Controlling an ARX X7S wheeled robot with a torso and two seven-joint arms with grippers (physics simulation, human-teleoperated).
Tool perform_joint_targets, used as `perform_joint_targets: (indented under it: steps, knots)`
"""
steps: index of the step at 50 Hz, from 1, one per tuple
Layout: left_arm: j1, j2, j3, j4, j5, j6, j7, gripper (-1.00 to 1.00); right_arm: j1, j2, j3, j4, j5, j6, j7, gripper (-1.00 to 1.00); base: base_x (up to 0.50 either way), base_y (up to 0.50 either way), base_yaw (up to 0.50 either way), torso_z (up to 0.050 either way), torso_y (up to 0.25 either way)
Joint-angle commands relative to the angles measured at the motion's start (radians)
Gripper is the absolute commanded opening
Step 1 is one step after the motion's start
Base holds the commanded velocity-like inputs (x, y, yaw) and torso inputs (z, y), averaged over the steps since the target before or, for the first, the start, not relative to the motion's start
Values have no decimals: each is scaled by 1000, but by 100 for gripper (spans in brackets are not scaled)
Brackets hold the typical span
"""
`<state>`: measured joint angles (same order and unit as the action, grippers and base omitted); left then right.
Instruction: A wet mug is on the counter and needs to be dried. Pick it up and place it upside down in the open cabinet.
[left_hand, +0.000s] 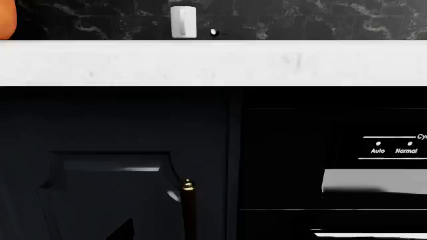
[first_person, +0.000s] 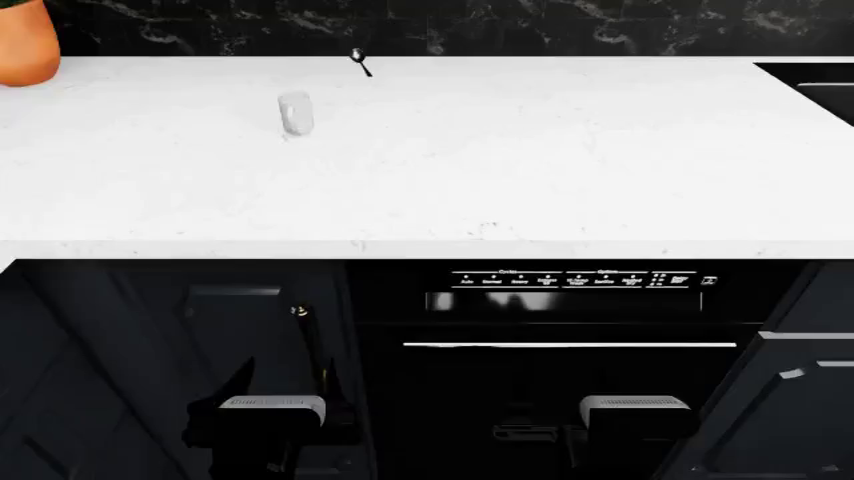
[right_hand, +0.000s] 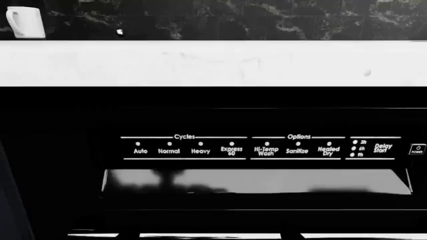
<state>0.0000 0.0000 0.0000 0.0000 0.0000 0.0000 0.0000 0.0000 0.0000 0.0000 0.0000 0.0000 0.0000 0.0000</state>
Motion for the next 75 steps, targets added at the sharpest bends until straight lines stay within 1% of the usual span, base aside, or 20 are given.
perform_joint_targets:
  steps: [1, 3, 6, 11, 16, 21, 28, 31, 35, 37, 39, 43, 46, 49, 52, 57, 63, 69, 75]
  knots:
    - [0, -15, 18, 9, -15, -7, -21, 100, 0, 14, -16, -12, 17, 7, 27, 100, 0, 0, 0, 0, 0]
    - [1, -24, 27, 37, -24, -30, -35, 100, -3, 23, -28, -48, 0, 28, 61, 100, 0, 0, 0, 0, 0]
    - [15, -38, 44, 113, -29, -62, -40, 100, -14, 31, -44, -147, 7, 105, 77, 100, 0, 0, 0, 0, 0]
    - [15, -64, 73, 284, -32, -165, -35, 100, -23, 67, -76, -354, -22, 237, 78, 100, 0, 0, 0, 0, 0]
    - [-23, -83, 85, 431, -27, -263, -41, 100, 6, 98, -83, -515, -32, 372, 67, 100, 0, 0, 0, 0, 0]
    - [-104, -96, 74, 518, -41, -368, -47, 100, 72, 127, -81, -625, -38, 497, 53, 100, 0, 0, 0, 0, 0]
    - [-297, -113, 51, 594, -72, -562, -51, 100, 212, 161, -60, -720, -46, 669, 43, 100, 0, 0, 0, 0, 0]
    - [-345, -113, 40, 605, -88, -620, -56, 100, 262, 153, -25, -742, -18, 727, 37, 100, 0, 0, 0, 42, 0]
    - [-378, -117, 35, 612, -99, -684, -63, 100, 322, 155, -15, -761, -41, 827, 64, 100, 0, 0, 0, 50, 0]
    - [-393, -119, 33, 613, -100, -709, -70, 100, 343, 151, -4, -765, -23, 869, 53, 100, 0, 0, 0, 50, 0]
    - [-406, -122, 35, 614, -101, -725, -73, 100, 345, 172, -31, -757, -29, 855, 42, 100, 0, 0, 0, 50, 0]
    - [-427, -128, 41, 631, -109, -754, -72, 100, 373, 139, 23, -757, 24, 860, 30, 100, 0, 0, 0, 50, 0]
    - [-452, -134, 39, 612, -113, -756, -69, 100, 386, 160, 26, -745, 34, 867, 12, 100, 0, 0, 0, 50, 0]
    - [-484, -144, 33, 567, -111, -744, -69, 100, 374, 186, 15, -736, 35, 829, -8, 100, 0, 0, 0, 50, 0]
    - [-511, -149, 24, 544, -115, -748, -70, 100, 389, 200, 17, -702, 39, 824, -17, 100, 0, 0, 0, 50, 0]
    - [-535, -160, 37, 520, -111, -746, -69, 100, 444, 212, 21, -678, 40, 850, -17, 100, 0, 0, 0, 50, 0]
    - [-565, -169, 48, 424, -99, -705, -70, 100, 481, 201, 47, -634, 63, 852, -19, 100, 0, 0, 0, 50, 0]
    - [-617, -179, 81, 356, -86, -698, -64, 100, 552, 206, 39, -566, 71, 861, -25, 100, 0, 0, 0, 50, 0]
    - [-664, -180, 102, 314, -82, -698, -60, 100, 615, 207, 13, -542, 66, 886, -19, 100, 0, 0, 0, 50, 0]
